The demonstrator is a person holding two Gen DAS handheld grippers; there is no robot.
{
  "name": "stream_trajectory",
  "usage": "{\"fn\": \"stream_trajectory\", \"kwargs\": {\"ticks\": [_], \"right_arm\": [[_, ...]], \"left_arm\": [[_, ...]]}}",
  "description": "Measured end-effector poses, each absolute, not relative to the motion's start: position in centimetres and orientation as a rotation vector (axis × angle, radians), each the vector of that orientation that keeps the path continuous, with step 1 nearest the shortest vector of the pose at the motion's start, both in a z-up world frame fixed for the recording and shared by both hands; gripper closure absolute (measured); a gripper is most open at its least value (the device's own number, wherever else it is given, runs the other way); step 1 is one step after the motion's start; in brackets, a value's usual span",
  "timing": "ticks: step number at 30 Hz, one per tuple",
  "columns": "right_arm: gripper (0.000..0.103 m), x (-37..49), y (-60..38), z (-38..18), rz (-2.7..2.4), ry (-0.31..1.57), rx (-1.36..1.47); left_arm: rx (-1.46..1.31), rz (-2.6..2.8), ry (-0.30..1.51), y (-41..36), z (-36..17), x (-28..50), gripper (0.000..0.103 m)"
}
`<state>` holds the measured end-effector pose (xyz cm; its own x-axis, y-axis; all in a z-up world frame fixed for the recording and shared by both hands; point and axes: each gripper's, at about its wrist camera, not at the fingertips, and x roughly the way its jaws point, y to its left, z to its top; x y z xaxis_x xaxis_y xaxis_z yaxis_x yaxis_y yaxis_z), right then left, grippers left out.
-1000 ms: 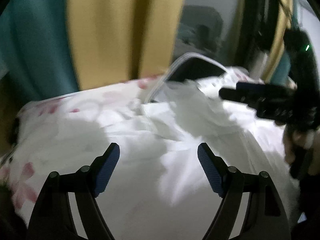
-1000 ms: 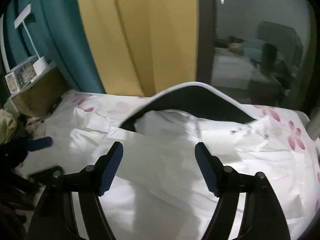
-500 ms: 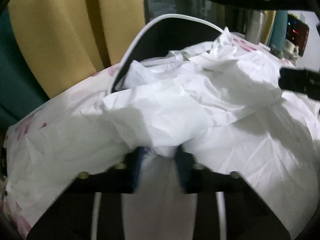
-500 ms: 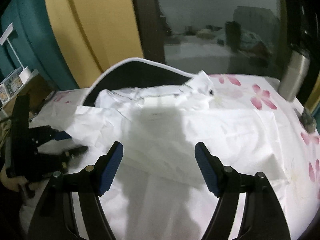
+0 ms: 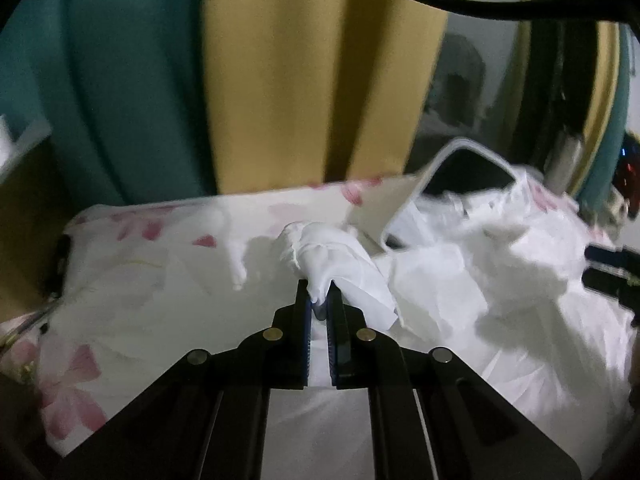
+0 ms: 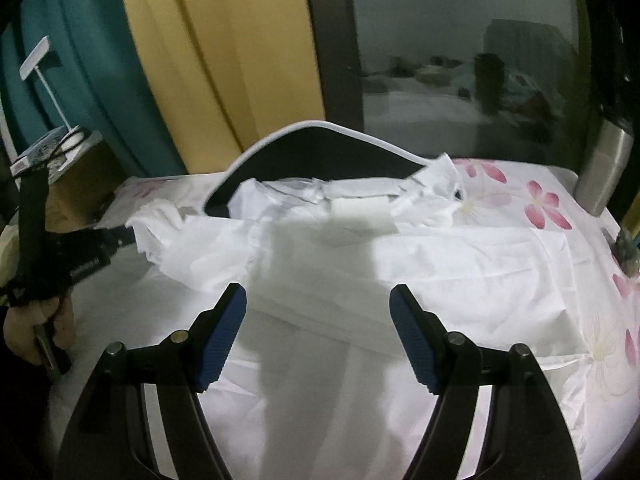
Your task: Fold large clothes
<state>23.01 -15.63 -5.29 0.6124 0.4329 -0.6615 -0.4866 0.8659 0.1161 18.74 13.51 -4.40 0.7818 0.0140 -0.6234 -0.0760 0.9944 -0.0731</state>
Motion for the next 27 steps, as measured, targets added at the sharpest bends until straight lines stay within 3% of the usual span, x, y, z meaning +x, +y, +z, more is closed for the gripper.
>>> {"fn": "stream_trajectory", "kwargs": {"ticks": [8, 27], "right_arm": [[0.029, 21.6, -15.5, -4.2, 0.543, 0.722, -0.085], [0.029, 20.7, -25.5, -4.7, 0.472, 0.704, -0.004]], "left_arm": [[-0.145, 0.037, 0.567, 13.9, 0.1, 17.2, 0.095], [-0.016, -0.121, 0.572, 0.6, 2.7, 18.8, 0.095]]}}
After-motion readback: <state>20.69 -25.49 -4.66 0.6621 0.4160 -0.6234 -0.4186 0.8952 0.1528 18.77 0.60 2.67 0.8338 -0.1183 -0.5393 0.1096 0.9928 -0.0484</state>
